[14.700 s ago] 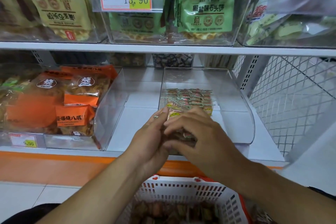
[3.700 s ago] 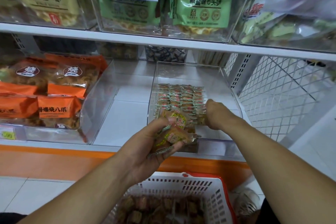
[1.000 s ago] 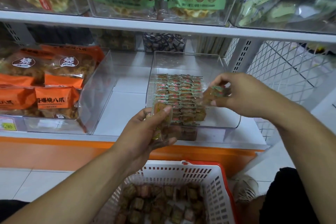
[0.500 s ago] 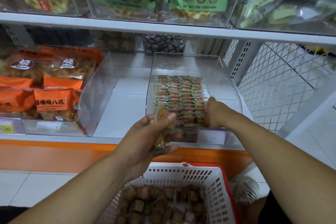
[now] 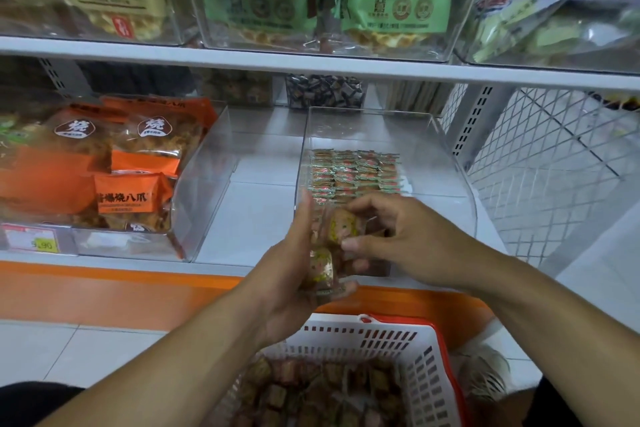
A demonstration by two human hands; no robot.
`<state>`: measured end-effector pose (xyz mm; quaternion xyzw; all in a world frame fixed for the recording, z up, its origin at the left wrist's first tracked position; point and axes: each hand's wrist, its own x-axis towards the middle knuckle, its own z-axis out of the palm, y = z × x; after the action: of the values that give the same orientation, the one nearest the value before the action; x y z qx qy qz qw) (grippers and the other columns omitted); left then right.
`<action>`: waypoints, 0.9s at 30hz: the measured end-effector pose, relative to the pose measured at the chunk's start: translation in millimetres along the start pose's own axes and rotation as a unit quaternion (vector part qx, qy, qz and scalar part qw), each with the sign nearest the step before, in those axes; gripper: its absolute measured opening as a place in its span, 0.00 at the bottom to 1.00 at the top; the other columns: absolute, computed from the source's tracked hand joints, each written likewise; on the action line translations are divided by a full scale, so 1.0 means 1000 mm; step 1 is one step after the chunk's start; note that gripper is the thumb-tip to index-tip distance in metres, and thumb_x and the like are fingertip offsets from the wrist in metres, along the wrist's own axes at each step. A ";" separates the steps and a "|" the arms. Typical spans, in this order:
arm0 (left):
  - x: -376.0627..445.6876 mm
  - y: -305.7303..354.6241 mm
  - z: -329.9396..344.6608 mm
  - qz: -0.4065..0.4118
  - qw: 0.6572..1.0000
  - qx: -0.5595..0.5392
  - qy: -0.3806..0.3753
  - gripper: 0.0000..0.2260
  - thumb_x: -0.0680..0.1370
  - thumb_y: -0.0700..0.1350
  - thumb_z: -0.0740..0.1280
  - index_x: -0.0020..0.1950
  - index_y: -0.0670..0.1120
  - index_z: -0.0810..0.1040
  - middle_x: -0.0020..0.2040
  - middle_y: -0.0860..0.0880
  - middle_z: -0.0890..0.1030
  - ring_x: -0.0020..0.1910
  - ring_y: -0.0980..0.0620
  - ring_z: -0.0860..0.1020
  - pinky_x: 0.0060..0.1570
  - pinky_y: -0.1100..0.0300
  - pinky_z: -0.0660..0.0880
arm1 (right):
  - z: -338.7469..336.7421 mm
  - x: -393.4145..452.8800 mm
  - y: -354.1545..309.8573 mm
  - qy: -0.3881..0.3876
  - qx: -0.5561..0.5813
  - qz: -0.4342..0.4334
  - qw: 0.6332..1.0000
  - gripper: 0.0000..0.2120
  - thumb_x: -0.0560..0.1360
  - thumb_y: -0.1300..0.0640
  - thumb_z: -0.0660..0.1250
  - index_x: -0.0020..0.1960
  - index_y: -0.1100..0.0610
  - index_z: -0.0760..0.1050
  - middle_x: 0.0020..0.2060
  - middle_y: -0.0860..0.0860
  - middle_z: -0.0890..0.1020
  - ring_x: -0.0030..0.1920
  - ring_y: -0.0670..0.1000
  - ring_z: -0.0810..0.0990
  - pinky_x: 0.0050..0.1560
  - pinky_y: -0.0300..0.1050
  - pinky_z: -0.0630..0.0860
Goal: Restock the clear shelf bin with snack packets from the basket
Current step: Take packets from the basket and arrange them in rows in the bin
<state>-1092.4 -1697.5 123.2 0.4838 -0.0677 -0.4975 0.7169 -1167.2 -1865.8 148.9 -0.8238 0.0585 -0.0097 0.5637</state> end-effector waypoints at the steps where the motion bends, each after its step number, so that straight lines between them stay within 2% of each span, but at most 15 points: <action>1: 0.001 0.000 -0.001 -0.002 1.000 -0.019 0.012 0.37 0.70 0.77 0.58 0.54 0.48 0.88 0.45 0.45 0.84 0.39 0.51 0.84 0.32 0.58 0.79 | -0.001 0.000 0.000 0.037 0.009 -0.009 0.999 0.14 0.71 0.60 0.78 0.53 0.48 0.81 0.47 0.47 0.86 0.47 0.49 0.86 0.45 0.39 0.81; 3: 0.002 0.001 -0.002 -0.002 0.998 -0.049 0.038 0.40 0.70 0.78 0.55 0.55 0.46 0.87 0.46 0.42 0.85 0.38 0.48 0.84 0.31 0.56 0.78 | -0.008 -0.001 -0.003 0.096 0.005 -0.012 0.995 0.14 0.68 0.60 0.80 0.50 0.49 0.82 0.45 0.47 0.86 0.47 0.48 0.85 0.47 0.39 0.81; 4: 0.003 0.002 -0.003 0.002 0.997 -0.054 0.052 0.42 0.69 0.78 0.54 0.59 0.45 0.85 0.48 0.41 0.85 0.37 0.47 0.84 0.31 0.56 0.78 | -0.012 -0.003 -0.005 0.093 0.035 -0.008 0.995 0.14 0.67 0.59 0.80 0.50 0.50 0.83 0.46 0.48 0.87 0.47 0.48 0.85 0.48 0.41 0.82; 7: 0.004 0.004 -0.003 0.019 0.995 -0.036 0.090 0.44 0.66 0.78 0.55 0.64 0.45 0.81 0.52 0.40 0.86 0.37 0.44 0.84 0.29 0.56 0.77 | -0.017 -0.009 -0.014 -0.033 0.135 0.030 0.990 0.16 0.66 0.60 0.78 0.53 0.52 0.85 0.47 0.53 0.86 0.46 0.52 0.85 0.47 0.44 0.82; 9: 0.002 0.005 -0.003 0.031 0.993 -0.018 0.110 0.42 0.65 0.78 0.56 0.61 0.47 0.82 0.51 0.41 0.87 0.39 0.43 0.85 0.31 0.56 0.78 | -0.013 -0.014 -0.019 -0.108 0.122 0.033 0.986 0.18 0.67 0.62 0.78 0.56 0.52 0.84 0.44 0.52 0.84 0.42 0.51 0.83 0.44 0.43 0.80; 10: 0.001 0.004 -0.002 0.034 0.993 -0.014 0.114 0.40 0.66 0.78 0.57 0.59 0.47 0.82 0.52 0.41 0.87 0.42 0.42 0.85 0.34 0.54 0.79 | -0.009 -0.016 -0.018 -0.117 0.097 0.025 0.988 0.21 0.67 0.63 0.79 0.57 0.50 0.83 0.42 0.51 0.84 0.41 0.50 0.82 0.43 0.42 0.80; 13: -0.002 0.004 -0.001 0.033 0.993 -0.022 0.109 0.37 0.72 0.75 0.58 0.61 0.46 0.81 0.56 0.36 0.84 0.49 0.37 0.83 0.41 0.50 0.77 | 0.007 -0.019 -0.015 -0.051 -0.003 0.031 0.998 0.26 0.65 0.61 0.83 0.56 0.41 0.80 0.41 0.44 0.83 0.41 0.46 0.82 0.45 0.44 0.81; 15: -0.002 0.004 -0.001 0.031 0.993 -0.019 0.110 0.38 0.73 0.75 0.56 0.62 0.45 0.80 0.57 0.35 0.84 0.47 0.37 0.83 0.40 0.52 0.77 | 0.015 -0.018 -0.014 -0.019 -0.072 0.040 0.996 0.28 0.65 0.57 0.83 0.59 0.39 0.78 0.40 0.40 0.82 0.39 0.44 0.80 0.46 0.47 0.80; 16: -0.002 0.003 -0.001 0.028 0.994 -0.017 0.106 0.38 0.73 0.75 0.55 0.62 0.45 0.80 0.56 0.35 0.85 0.44 0.38 0.84 0.37 0.54 0.77 | 0.017 -0.018 -0.013 -0.013 -0.105 0.041 0.994 0.29 0.65 0.54 0.83 0.61 0.38 0.78 0.39 0.38 0.82 0.37 0.41 0.80 0.44 0.45 0.80; 17: -0.002 0.003 -0.001 0.025 0.995 -0.015 0.098 0.38 0.73 0.75 0.54 0.62 0.46 0.79 0.54 0.37 0.85 0.44 0.39 0.85 0.35 0.55 0.77 | 0.018 -0.018 -0.012 -0.010 -0.134 0.037 0.990 0.29 0.65 0.52 0.82 0.62 0.37 0.77 0.38 0.35 0.81 0.36 0.39 0.80 0.40 0.39 0.78; 18: -0.002 0.002 -0.001 0.024 0.996 -0.012 0.087 0.37 0.73 0.75 0.53 0.63 0.47 0.79 0.54 0.38 0.86 0.45 0.39 0.86 0.35 0.55 0.77 | 0.019 -0.018 -0.012 -0.008 -0.155 0.029 0.987 0.28 0.66 0.51 0.82 0.62 0.36 0.77 0.39 0.31 0.80 0.37 0.38 0.80 0.37 0.33 0.75; 20: -0.003 0.001 0.000 0.021 0.997 -0.006 0.074 0.37 0.73 0.76 0.52 0.63 0.48 0.78 0.53 0.38 0.86 0.49 0.39 0.86 0.38 0.54 0.77 | 0.020 -0.019 -0.012 -0.005 -0.178 0.018 0.984 0.25 0.66 0.49 0.82 0.58 0.35 0.76 0.43 0.26 0.77 0.41 0.35 0.80 0.37 0.29 0.74; 22: -0.004 -0.002 0.000 0.020 0.998 -0.006 0.066 0.37 0.73 0.77 0.52 0.62 0.49 0.78 0.52 0.39 0.87 0.48 0.39 0.87 0.35 0.55 0.79 | 0.022 -0.019 -0.012 -0.008 -0.182 0.014 0.983 0.23 0.65 0.47 0.82 0.55 0.37 0.77 0.46 0.28 0.78 0.42 0.36 0.80 0.36 0.30 0.74; 24: -0.004 -0.003 -0.001 0.025 0.997 -0.003 0.067 0.37 0.72 0.77 0.53 0.61 0.49 0.79 0.50 0.40 0.87 0.46 0.40 0.87 0.33 0.55 0.79 | 0.022 -0.020 -0.011 -0.024 -0.165 0.010 0.986 0.22 0.64 0.47 0.83 0.52 0.39 0.75 0.45 0.33 0.82 0.39 0.37 0.82 0.34 0.31 0.74; 27: -0.004 -0.002 0.000 0.035 0.997 0.003 0.070 0.38 0.70 0.77 0.55 0.60 0.48 0.79 0.48 0.42 0.87 0.45 0.41 0.87 0.34 0.54 0.79 | 0.021 -0.022 -0.014 -0.047 -0.139 0.016 0.989 0.22 0.63 0.46 0.82 0.50 0.40 0.73 0.43 0.42 0.85 0.39 0.43 0.85 0.40 0.46 0.82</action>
<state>-1095.7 -1694.1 122.7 0.5167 -0.0357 -0.4371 0.7354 -1186.4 -1839.3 155.2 -0.8924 0.0459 0.0467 0.4464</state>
